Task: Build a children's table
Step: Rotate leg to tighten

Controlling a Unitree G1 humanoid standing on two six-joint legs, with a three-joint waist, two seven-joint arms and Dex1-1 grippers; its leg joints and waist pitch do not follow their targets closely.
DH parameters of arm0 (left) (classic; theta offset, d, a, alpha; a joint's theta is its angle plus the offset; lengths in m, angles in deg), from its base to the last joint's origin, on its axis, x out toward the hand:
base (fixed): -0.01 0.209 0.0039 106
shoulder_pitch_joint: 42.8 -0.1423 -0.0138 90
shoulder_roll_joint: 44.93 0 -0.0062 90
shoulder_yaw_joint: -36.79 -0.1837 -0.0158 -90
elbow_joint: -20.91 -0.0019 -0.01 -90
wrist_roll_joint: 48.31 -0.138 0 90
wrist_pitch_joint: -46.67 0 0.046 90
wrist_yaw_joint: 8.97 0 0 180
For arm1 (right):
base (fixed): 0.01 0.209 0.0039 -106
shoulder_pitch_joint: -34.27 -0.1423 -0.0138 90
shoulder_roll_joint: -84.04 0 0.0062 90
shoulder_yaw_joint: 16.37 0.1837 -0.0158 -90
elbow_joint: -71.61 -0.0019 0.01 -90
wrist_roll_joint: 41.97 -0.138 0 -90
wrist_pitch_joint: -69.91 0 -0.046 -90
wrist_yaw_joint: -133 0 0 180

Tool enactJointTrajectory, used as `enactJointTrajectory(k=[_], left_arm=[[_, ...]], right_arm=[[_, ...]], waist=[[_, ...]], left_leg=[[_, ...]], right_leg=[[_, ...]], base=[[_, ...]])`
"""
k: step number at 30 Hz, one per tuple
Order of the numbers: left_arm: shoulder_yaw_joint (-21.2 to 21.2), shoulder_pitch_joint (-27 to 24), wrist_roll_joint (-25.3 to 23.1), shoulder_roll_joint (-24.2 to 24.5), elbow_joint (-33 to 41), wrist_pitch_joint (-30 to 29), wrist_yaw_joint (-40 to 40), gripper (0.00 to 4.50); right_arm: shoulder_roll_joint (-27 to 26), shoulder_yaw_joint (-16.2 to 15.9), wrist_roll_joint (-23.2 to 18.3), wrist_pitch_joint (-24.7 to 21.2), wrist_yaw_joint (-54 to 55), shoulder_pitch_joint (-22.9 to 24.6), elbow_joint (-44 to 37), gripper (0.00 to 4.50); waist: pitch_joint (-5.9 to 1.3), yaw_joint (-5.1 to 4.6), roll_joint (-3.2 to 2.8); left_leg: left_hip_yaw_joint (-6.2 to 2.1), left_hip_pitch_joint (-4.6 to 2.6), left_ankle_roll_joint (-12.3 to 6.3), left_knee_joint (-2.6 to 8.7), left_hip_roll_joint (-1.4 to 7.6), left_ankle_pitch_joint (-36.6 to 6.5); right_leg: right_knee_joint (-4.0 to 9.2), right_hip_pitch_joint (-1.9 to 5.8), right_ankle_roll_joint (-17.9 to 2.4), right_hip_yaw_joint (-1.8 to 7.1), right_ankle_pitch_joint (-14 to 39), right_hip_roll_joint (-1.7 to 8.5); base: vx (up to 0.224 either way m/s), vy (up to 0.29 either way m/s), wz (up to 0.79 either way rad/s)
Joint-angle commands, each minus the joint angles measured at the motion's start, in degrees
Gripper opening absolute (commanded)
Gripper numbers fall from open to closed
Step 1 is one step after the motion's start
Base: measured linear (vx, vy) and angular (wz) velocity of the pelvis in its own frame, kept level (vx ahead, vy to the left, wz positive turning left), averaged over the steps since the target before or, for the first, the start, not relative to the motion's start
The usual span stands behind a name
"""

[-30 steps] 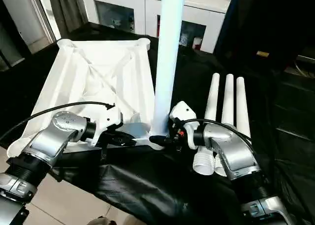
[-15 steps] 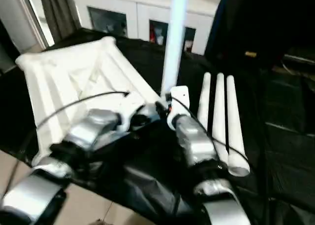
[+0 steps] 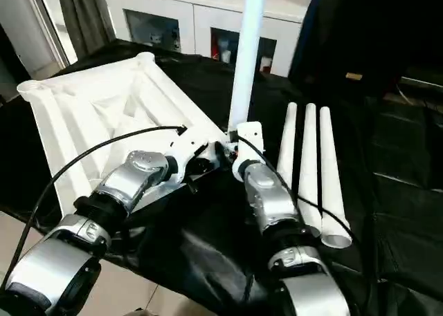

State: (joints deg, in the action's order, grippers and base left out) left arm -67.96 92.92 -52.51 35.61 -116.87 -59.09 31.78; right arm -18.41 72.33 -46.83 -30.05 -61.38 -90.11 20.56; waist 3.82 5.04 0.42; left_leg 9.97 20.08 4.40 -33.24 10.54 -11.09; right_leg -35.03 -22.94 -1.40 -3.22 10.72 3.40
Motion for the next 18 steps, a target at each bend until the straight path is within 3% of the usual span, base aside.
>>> enactJointTrajectory(k=[1, 6, 9, 14, 18], left_arm=[[-0.9, -2.0, 0.7, 1.3, 1.1, 2.5, 4.8, 0.0], [-1.8, -4.2, 1.5, 3.9, 3.8, 4.9, 10.9, 0.0], [-3.4, -7.5, 4.3, 7.1, 10.0, 6.3, 21.2, 0.0], [-5.4, -10.6, 5.3, 11.0, 15.8, 6.3, 29.1, 0.0], [-5.5, -11.4, 5.3, 12.2, 17.1, 6.1, 30.8, 0.0]], right_arm=[[2.5, -3.2, -0.3, -1.2, -8.4, 1.7, -4.2, 3.89], [8.6, -6.2, -1.3, -1.9, -19.9, 5.1, -11.2, 3.89], [14.0, -8.6, -3.4, -4.0, -29.4, 8.0, -18.0, 3.89], [18.7, -11.0, -4.7, -6.8, -37.5, 10.5, -23.8, 3.89], [20.1, -11.6, -4.4, -7.1, -39.6, 11.1, -25.1, 3.89]], waist=[[-3.24, 0.35, 0.43], [-3.58, 0.55, 0.3], [-3.62, 0.78, 0.3], [-3.57, 1.12, 0.06], [-3.35, 1.3, 0.03]], left_leg=[[-0.85, 0.29, -2.87, 3.99, 2.2, -10.1], [-0.7, 0.26, -4.25, 3.67, 2.42, -6.7], [-0.76, 0.48, -5.59, 3.55, 2.69, -5.2], [-0.48, 0.0, -5.58, 3.53, 3.07, -6.1], [-0.57, -0.03, -3.79, 3.78, 2.96, -8.5]], right_leg=[[5.15, 3.18, -9.2, 2.98, 14.8, 5.05], [4.68, 3.16, -10.7, 2.88, 10.5, 5.12], [4.0, 3.41, -12.1, 2.89, 5.7, 5.15], [3.87, 3.05, -13.4, 2.83, 5.6, 5.0], [4.31, 3.06, -12.3, 2.76, 10.3, 5.21]], base=[[0.0, 0.0, 0.0], [0.0, 0.0, 0.0], [0.0, 0.0, 0.0], [0.0, 0.0, 0.0], [0.0, 0.0, 0.0]])
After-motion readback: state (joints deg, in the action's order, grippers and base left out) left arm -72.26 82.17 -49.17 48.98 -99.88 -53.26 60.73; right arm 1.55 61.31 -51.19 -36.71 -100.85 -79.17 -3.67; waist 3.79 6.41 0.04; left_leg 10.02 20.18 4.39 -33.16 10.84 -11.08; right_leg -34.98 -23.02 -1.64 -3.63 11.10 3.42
